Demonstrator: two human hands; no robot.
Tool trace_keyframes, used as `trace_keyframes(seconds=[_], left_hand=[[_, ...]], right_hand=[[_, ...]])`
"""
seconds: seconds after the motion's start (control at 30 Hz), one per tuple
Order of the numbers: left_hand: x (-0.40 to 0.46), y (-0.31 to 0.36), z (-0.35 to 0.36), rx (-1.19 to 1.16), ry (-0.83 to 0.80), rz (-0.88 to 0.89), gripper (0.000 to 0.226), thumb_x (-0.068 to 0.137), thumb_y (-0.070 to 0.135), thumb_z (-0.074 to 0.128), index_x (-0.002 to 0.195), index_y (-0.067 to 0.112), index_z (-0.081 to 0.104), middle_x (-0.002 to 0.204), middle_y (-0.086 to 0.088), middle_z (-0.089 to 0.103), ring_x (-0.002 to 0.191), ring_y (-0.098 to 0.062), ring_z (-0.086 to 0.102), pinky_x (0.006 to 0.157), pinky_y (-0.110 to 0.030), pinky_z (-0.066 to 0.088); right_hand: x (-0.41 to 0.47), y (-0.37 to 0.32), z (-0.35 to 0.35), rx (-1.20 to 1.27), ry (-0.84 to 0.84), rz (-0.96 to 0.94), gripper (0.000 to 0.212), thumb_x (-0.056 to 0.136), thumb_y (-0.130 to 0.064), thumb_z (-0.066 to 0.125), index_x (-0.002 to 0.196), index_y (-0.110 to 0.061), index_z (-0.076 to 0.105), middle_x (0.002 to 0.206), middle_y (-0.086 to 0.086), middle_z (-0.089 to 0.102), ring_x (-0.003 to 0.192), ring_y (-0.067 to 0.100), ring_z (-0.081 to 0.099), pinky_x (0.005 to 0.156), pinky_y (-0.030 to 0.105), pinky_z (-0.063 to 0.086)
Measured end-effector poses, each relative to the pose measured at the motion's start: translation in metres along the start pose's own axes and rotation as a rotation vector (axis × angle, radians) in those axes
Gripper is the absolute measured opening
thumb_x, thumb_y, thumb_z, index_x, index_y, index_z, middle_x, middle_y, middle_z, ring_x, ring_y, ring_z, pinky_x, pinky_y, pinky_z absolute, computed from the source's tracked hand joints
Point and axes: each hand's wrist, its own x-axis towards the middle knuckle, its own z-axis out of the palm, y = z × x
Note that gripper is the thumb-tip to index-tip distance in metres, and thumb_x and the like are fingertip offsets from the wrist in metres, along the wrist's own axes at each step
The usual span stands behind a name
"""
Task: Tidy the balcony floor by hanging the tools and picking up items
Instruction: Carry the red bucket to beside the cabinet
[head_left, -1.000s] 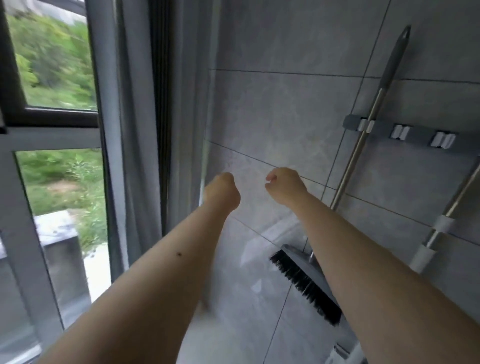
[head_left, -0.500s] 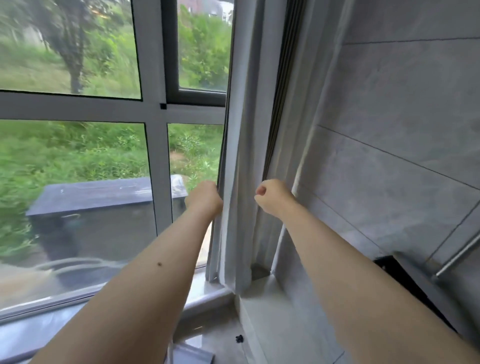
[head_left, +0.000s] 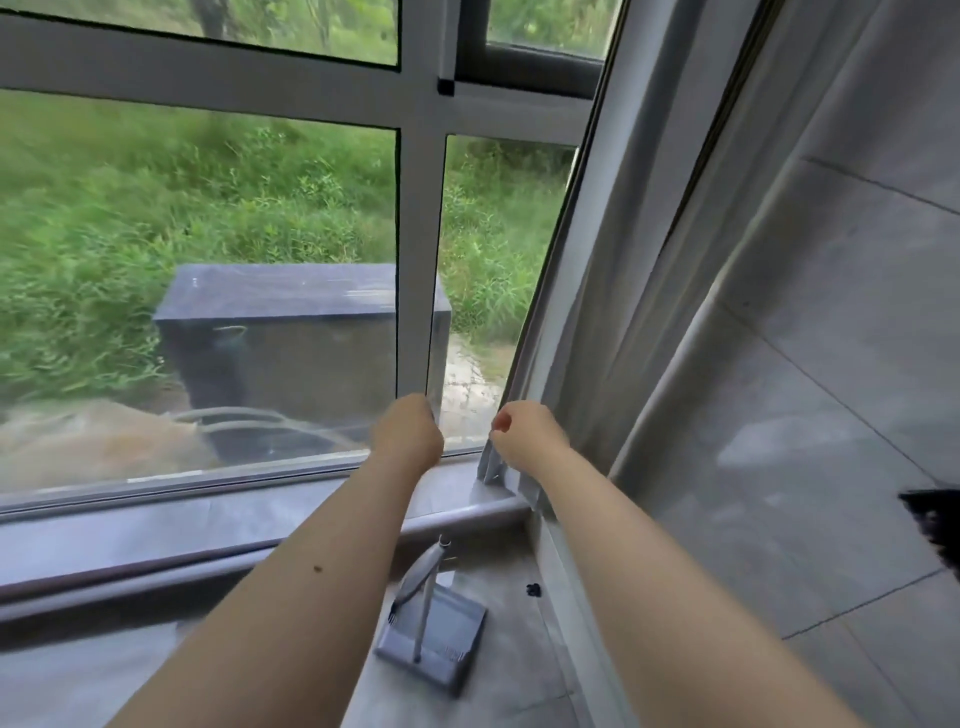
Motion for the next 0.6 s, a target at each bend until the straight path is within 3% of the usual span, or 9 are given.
trace_keyframes(seconds=[0.23, 0.37, 0.47, 0.6], left_hand=[[-0.003, -0.047, 0.054, 0.034, -0.09, -0.12, 0.027, 0.09, 0.006, 0.043, 0.109, 0.013, 0.059, 0.114, -0.007, 0.063, 0.103, -0.027, 0.06, 0.073, -0.03, 0.039], [-0.005, -0.067, 0.077, 0.019, -0.142, -0.21, 0.027, 0.09, 0.006, 0.046, 0.114, 0.011, 0.06, 0.119, -0.008, 0.061, 0.107, -0.027, 0.059, 0.084, -0.032, 0.046], [-0.005, -0.078, 0.093, -0.01, -0.171, -0.276, 0.028, 0.089, 0.006, 0.047, 0.114, 0.011, 0.06, 0.12, -0.008, 0.06, 0.11, -0.028, 0.058, 0.089, -0.034, 0.046], [-0.006, -0.093, 0.119, -0.031, -0.227, -0.358, 0.031, 0.089, 0.007, 0.045, 0.116, 0.011, 0.059, 0.124, -0.009, 0.06, 0.114, -0.029, 0.057, 0.093, -0.036, 0.047]], right_hand=[[0.009, 0.011, 0.073, -0.025, -0.154, 0.046, 0.029, 0.094, -0.008, 0.046, 0.117, -0.013, 0.063, 0.122, 0.008, 0.061, 0.109, 0.026, 0.059, 0.093, 0.032, 0.051], [0.019, 0.02, 0.105, -0.065, -0.261, 0.031, 0.033, 0.093, -0.007, 0.048, 0.122, -0.015, 0.061, 0.125, 0.006, 0.06, 0.113, 0.024, 0.057, 0.081, 0.025, 0.044], [0.03, 0.029, 0.127, -0.094, -0.357, 0.037, 0.034, 0.092, -0.005, 0.05, 0.123, -0.013, 0.06, 0.127, 0.009, 0.058, 0.115, 0.025, 0.056, 0.095, 0.03, 0.048], [0.048, 0.043, 0.153, -0.17, -0.482, -0.012, 0.044, 0.092, -0.004, 0.051, 0.135, -0.011, 0.05, 0.138, 0.012, 0.052, 0.126, 0.027, 0.051, 0.106, 0.03, 0.043]])
